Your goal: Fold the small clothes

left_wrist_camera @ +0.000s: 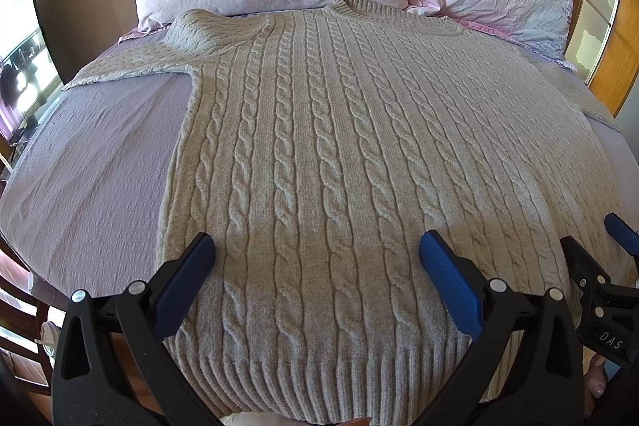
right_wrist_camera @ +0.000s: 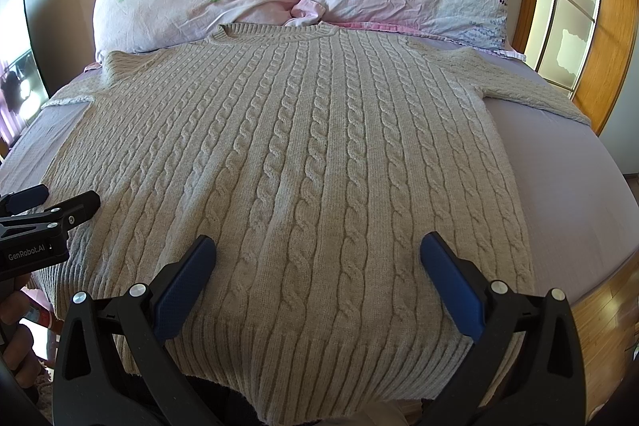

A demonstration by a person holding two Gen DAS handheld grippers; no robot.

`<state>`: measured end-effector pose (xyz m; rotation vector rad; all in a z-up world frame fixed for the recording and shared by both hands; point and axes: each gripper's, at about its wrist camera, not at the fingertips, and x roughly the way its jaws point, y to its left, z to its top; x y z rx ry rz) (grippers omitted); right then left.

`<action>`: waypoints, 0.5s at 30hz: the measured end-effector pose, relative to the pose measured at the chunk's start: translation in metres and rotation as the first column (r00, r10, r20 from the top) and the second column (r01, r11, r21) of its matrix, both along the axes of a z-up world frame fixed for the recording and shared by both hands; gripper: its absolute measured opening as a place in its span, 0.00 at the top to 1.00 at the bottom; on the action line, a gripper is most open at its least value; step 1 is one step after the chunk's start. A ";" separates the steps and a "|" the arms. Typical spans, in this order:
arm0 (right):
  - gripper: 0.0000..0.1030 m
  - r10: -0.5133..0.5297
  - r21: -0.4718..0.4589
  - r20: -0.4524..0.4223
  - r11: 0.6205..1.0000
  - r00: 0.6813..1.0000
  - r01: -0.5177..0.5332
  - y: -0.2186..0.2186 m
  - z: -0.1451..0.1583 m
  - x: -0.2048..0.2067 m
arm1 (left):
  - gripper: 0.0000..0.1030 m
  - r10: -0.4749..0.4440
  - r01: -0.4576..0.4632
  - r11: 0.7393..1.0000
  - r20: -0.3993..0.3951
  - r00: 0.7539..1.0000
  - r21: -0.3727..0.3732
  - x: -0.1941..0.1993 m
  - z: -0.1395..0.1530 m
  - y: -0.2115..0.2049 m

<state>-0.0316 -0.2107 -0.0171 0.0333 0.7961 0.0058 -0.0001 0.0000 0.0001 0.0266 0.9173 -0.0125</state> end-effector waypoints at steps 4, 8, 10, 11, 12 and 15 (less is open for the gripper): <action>0.01 0.000 0.000 -0.003 1.000 1.000 0.000 0.002 -0.001 0.000 | 0.02 0.000 0.000 1.000 0.000 1.000 0.000 0.000 0.000 0.000; 0.01 0.000 0.000 -0.004 1.000 1.000 0.000 -0.001 0.000 0.001 | 0.02 0.000 0.000 1.000 0.000 1.000 0.000 0.000 0.000 0.000; 0.01 0.000 0.000 -0.004 1.000 1.000 0.000 0.000 0.000 0.001 | 0.02 0.000 0.000 1.000 0.000 1.000 0.000 0.000 0.000 0.000; 0.01 0.000 0.001 -0.005 1.000 1.000 0.000 -0.001 0.001 0.001 | 0.02 0.000 0.000 1.000 0.000 1.000 0.000 0.000 0.000 0.000; 0.01 0.000 0.001 -0.005 1.000 1.000 0.000 0.000 0.001 0.002 | 0.02 0.000 0.000 1.000 -0.001 1.000 0.000 0.000 0.000 0.000; 0.01 0.000 0.001 -0.009 1.000 1.000 0.000 0.000 0.001 0.003 | 0.02 0.000 0.000 1.000 -0.001 1.000 0.000 0.000 0.000 0.000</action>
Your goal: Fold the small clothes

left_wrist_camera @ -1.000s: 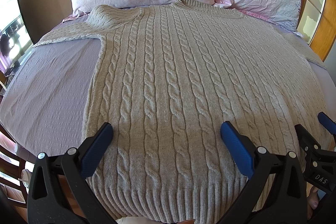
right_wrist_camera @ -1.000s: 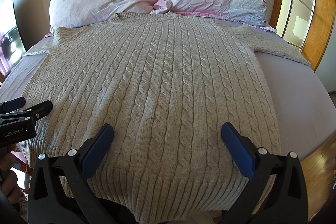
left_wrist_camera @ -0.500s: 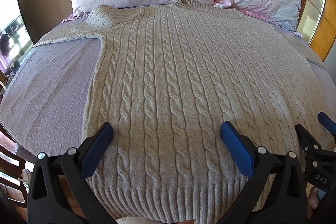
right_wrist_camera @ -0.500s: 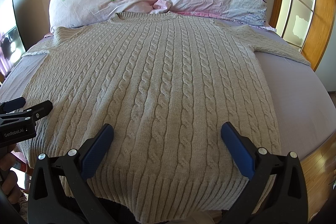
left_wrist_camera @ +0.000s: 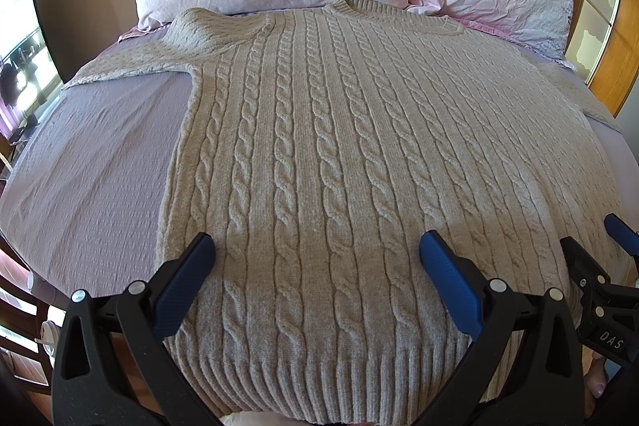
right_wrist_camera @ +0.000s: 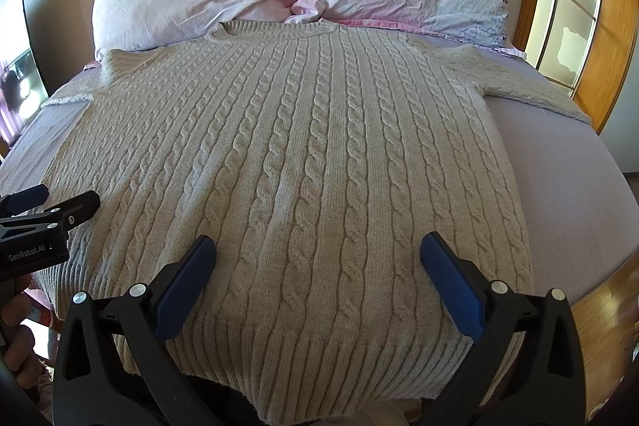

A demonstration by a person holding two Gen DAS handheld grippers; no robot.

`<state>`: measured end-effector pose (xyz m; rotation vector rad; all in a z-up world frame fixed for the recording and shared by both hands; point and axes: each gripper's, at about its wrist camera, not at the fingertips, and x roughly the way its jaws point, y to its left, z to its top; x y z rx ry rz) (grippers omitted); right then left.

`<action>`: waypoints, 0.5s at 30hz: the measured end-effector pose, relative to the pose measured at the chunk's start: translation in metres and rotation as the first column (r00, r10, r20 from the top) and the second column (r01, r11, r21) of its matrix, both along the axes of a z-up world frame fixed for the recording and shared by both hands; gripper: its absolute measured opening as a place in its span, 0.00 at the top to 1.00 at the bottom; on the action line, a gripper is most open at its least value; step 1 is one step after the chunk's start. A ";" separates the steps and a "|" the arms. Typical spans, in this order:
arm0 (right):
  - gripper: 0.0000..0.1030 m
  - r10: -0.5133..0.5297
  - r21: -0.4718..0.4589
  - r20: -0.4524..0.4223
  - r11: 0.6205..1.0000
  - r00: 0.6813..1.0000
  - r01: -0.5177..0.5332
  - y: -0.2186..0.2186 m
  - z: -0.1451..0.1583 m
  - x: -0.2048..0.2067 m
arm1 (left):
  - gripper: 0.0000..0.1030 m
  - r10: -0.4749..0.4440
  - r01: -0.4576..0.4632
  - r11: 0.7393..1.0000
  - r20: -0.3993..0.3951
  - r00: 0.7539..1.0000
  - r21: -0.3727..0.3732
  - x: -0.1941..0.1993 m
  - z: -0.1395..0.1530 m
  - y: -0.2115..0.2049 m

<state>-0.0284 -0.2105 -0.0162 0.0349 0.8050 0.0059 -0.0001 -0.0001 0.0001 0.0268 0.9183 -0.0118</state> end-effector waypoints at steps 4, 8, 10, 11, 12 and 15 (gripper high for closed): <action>0.01 0.001 -0.001 -0.004 1.000 1.000 -0.001 0.000 -0.002 -0.001 | 0.02 -0.001 0.001 1.000 -0.001 1.000 0.000 0.000 0.000 0.000; 0.01 0.012 0.000 0.003 1.000 1.000 -0.012 0.001 -0.001 0.000 | 0.02 -0.001 0.001 1.000 -0.005 1.000 0.002 0.000 0.000 0.000; 0.01 0.060 0.002 0.029 0.998 0.998 -0.060 -0.002 -0.001 0.000 | 0.02 -0.011 0.012 1.000 -0.014 1.000 0.007 0.002 0.000 0.001; 0.01 0.085 0.010 0.028 0.996 0.996 -0.085 -0.006 -0.001 0.002 | 0.02 -0.022 0.022 1.000 -0.021 1.000 0.002 0.003 0.000 0.002; 0.01 0.094 0.026 0.024 0.995 0.995 -0.095 -0.013 0.002 0.006 | 0.02 -0.031 0.031 1.000 -0.027 0.999 -0.006 0.004 0.000 0.002; 0.01 -0.038 0.101 0.099 0.995 0.994 0.028 -0.073 0.027 0.018 | 0.02 -0.048 0.046 0.997 -0.030 0.998 -0.059 0.013 0.007 0.013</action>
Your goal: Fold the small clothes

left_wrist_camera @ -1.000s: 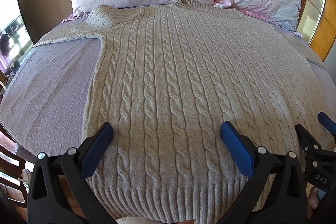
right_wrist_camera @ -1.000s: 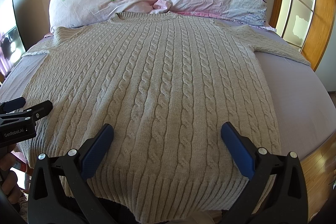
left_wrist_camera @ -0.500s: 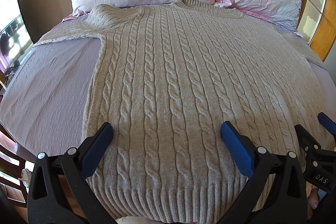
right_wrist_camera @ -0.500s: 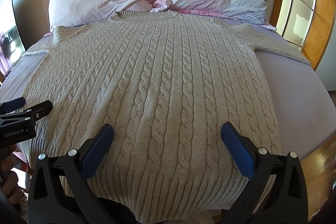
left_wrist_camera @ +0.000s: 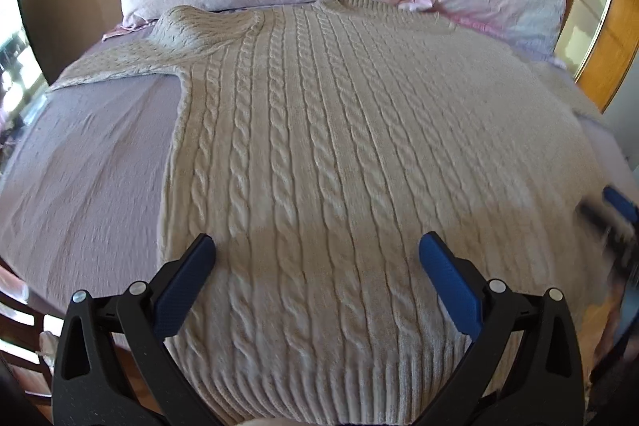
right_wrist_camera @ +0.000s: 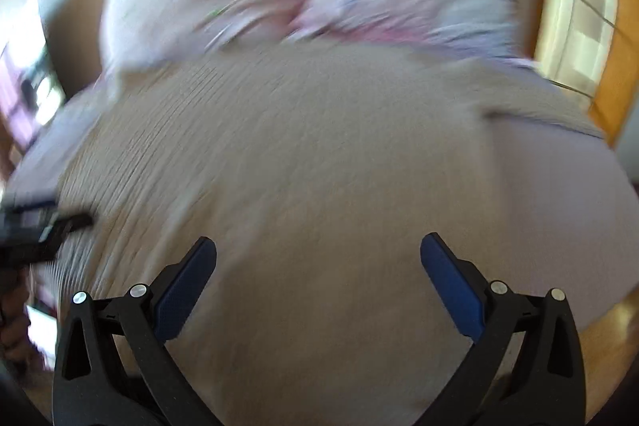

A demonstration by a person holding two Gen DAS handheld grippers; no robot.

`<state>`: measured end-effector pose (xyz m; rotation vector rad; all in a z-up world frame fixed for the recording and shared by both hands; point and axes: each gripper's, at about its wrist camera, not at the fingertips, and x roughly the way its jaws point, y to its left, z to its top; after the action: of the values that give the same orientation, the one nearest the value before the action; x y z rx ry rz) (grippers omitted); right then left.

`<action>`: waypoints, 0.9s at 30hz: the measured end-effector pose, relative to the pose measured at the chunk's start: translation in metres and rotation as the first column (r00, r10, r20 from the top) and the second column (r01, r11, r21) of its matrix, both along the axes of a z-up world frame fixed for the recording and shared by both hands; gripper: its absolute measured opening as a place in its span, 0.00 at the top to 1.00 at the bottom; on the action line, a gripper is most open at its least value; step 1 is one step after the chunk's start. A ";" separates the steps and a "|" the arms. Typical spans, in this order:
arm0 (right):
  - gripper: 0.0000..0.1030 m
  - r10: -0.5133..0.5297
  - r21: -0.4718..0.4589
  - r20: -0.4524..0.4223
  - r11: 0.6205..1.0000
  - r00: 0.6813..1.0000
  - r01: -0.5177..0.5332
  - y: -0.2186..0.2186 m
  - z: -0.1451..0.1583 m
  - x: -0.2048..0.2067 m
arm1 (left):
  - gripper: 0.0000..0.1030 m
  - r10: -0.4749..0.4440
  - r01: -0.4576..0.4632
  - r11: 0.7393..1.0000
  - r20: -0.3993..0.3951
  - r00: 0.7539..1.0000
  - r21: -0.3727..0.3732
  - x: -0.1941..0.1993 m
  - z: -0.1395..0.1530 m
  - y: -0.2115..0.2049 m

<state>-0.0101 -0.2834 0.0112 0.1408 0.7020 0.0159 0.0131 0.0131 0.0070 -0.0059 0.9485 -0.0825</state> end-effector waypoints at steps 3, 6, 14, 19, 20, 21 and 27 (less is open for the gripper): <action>0.01 -0.199 0.156 0.058 0.970 0.978 0.188 -0.092 0.025 0.018 | 0.02 0.007 -0.005 0.997 0.024 1.000 -0.072 0.016 0.014 0.017; 0.01 -0.391 0.336 0.023 0.870 0.920 0.361 -0.190 0.028 0.039 | 0.02 -0.006 0.015 0.983 0.052 0.999 -0.185 0.032 0.022 0.033; 0.47 -0.636 0.595 -0.280 0.473 0.719 0.650 -0.352 -0.028 0.085 | 0.02 0.025 0.068 0.934 0.254 0.967 -0.352 0.056 0.040 0.065; 0.59 -0.689 0.636 -0.298 0.373 0.661 0.676 -0.379 -0.042 0.097 | 0.02 0.109 -0.007 0.939 0.278 0.955 -0.344 0.075 0.047 0.088; 0.66 -0.694 0.643 -0.299 0.361 0.655 0.676 -0.383 -0.044 0.101 | 0.02 0.146 -0.041 0.930 0.265 0.953 -0.364 0.080 0.047 0.099; 0.72 -0.699 0.643 -0.303 0.351 0.648 0.680 -0.388 -0.046 0.102 | 0.02 0.186 -0.078 0.920 0.251 0.950 -0.385 0.086 0.047 0.112; 0.93 -0.727 0.567 -0.156 0.488 0.668 0.663 -0.361 -0.008 0.121 | 0.02 0.350 -0.225 0.880 0.249 0.903 -0.418 0.100 0.047 0.175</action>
<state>0.1111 -0.6445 0.0029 1.0341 0.4634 -0.5632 0.1127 0.1877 0.0540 -0.4857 0.5849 0.0143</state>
